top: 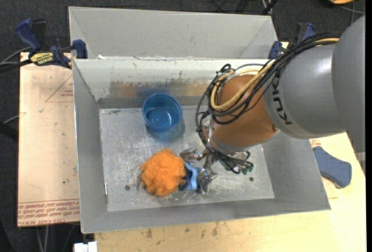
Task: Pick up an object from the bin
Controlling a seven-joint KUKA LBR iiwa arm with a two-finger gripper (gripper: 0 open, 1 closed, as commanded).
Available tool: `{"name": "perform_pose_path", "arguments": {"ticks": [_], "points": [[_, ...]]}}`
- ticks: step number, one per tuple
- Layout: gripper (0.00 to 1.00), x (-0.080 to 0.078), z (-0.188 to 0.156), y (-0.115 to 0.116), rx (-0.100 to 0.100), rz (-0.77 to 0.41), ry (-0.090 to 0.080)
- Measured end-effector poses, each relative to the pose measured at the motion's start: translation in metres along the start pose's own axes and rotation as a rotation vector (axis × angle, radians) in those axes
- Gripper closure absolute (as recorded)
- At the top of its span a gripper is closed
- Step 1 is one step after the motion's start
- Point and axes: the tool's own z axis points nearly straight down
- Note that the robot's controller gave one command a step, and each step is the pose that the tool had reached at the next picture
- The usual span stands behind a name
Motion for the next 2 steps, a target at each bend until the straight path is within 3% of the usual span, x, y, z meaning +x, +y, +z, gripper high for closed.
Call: {"name": "perform_pose_path", "arguments": {"ticks": [1, 2], "points": [[1.00, 0.004, -0.035, -0.002, -0.010, 0.002, 0.015], [1.00, -0.003, -0.103, -0.002, -0.009, 0.001, 0.013]]}}
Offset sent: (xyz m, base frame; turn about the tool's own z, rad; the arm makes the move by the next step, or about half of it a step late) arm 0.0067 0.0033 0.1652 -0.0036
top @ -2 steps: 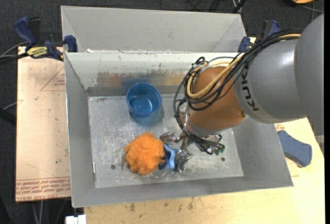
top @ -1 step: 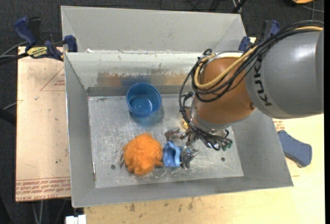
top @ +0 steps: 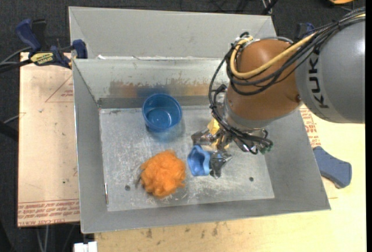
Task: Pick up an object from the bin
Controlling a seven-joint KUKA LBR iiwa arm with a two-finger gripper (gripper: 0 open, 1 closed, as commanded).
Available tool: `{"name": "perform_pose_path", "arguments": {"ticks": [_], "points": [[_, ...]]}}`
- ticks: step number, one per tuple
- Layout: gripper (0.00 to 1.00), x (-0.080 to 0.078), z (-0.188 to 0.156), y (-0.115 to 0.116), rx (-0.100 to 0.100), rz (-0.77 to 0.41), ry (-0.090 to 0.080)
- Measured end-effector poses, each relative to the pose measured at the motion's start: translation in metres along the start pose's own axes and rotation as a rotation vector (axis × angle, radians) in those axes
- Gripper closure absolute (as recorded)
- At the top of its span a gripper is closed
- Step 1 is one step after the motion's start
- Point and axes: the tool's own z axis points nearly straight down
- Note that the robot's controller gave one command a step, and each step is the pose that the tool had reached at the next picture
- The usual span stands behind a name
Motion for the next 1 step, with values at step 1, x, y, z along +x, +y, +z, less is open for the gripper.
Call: {"name": "perform_pose_path", "arguments": {"ticks": [1], "points": [[1.00, 0.0107, -0.0603, 0.0125, -0.001, -0.080, 0.001]]}}
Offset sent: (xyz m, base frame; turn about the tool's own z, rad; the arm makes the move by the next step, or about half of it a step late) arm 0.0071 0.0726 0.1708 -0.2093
